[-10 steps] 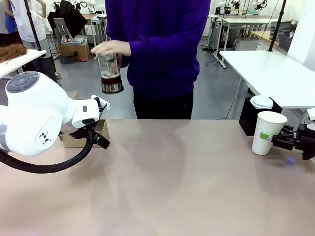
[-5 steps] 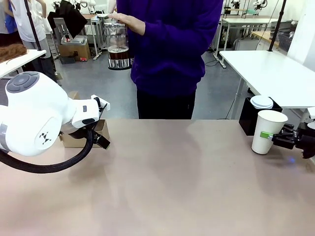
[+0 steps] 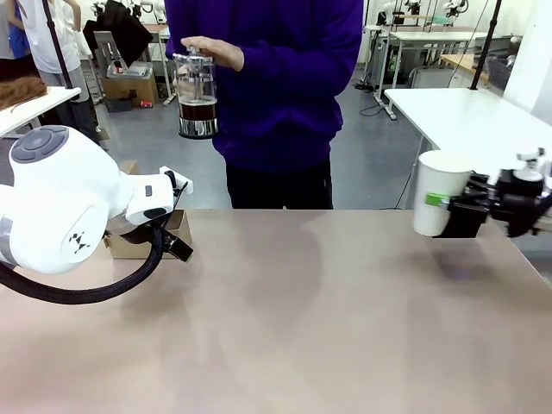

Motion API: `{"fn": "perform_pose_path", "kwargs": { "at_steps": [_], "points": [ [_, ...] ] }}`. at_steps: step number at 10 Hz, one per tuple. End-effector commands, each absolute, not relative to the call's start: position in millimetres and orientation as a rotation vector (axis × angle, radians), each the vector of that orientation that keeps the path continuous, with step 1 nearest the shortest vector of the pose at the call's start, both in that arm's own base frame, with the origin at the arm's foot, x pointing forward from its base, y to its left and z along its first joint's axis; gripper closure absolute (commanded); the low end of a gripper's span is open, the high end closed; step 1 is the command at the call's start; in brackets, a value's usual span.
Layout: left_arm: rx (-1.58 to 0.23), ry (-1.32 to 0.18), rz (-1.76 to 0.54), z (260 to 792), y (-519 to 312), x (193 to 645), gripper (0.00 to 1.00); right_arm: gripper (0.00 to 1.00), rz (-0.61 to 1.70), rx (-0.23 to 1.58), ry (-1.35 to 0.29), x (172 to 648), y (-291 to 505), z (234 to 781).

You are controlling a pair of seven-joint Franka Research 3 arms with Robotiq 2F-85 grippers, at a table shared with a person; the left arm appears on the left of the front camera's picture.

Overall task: Pour a drink into a cup and package it in a carrier.
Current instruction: Pick up the 600 ml Paper Cup and place it in the middle top area of the table.

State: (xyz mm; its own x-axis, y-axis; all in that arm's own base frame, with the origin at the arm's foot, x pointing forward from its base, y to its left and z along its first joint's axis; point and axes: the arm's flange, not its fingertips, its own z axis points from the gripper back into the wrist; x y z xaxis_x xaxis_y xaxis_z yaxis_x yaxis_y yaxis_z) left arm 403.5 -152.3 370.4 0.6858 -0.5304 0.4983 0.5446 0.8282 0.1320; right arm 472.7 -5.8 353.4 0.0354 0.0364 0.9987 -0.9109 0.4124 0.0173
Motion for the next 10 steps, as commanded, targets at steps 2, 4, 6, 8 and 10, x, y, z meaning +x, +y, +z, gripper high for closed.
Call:
{"fn": "perform_pose_path", "kwargs": {
  "at_steps": [2,4,6,8,10],
  "points": [
    [-0.028,-0.550,-0.601,371,-152,404,0.00,0.20,0.856,0.862,-1.283,529,75,347],
    [-0.028,-0.550,-0.601,371,-152,404,0.00,0.20,0.840,0.857,-1.299,563,112,328],
    [-0.028,-0.550,-0.601,371,-152,404,0.00,0.20,0.794,0.870,-1.316,591,132,301],
    [-0.028,-0.550,-0.601,371,-152,404,0.00,0.20,0.780,0.863,-1.336,604,141,283],
    [-0.028,-0.550,-0.601,371,-152,404,0.00,0.20,0.767,0.846,-1.353,614,140,272]
  ]
}}
